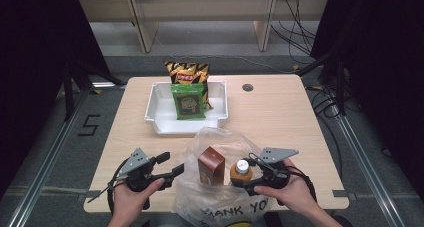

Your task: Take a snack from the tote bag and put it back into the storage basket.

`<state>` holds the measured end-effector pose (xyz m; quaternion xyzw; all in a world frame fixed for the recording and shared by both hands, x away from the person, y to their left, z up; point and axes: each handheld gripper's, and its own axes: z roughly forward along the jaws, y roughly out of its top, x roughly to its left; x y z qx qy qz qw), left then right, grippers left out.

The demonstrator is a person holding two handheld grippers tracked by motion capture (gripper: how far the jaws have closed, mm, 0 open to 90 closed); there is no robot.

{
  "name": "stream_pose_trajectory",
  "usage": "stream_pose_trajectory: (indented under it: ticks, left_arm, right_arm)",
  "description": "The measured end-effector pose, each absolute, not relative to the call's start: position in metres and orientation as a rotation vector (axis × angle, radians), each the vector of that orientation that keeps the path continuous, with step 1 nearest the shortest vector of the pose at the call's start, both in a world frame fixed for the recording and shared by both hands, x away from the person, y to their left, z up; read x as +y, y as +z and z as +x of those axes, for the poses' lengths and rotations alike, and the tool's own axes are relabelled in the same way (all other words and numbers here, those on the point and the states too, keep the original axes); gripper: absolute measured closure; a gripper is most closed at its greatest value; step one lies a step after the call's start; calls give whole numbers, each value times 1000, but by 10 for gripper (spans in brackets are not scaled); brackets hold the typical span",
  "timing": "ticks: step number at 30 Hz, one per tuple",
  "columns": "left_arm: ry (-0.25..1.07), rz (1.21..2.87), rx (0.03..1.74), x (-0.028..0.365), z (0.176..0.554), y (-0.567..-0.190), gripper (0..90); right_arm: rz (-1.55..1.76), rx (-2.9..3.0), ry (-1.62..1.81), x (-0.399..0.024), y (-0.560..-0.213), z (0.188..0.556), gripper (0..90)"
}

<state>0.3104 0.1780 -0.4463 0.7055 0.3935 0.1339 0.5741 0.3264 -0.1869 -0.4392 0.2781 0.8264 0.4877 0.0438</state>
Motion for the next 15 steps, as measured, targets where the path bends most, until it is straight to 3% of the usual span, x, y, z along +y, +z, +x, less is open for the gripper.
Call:
stream_pose_trajectory:
  ticks: [15]
  left_arm:
    - [314,1658,920,178,310,-448,275]
  right_arm:
    - [766,2577,1424,-184,-455,330,264]
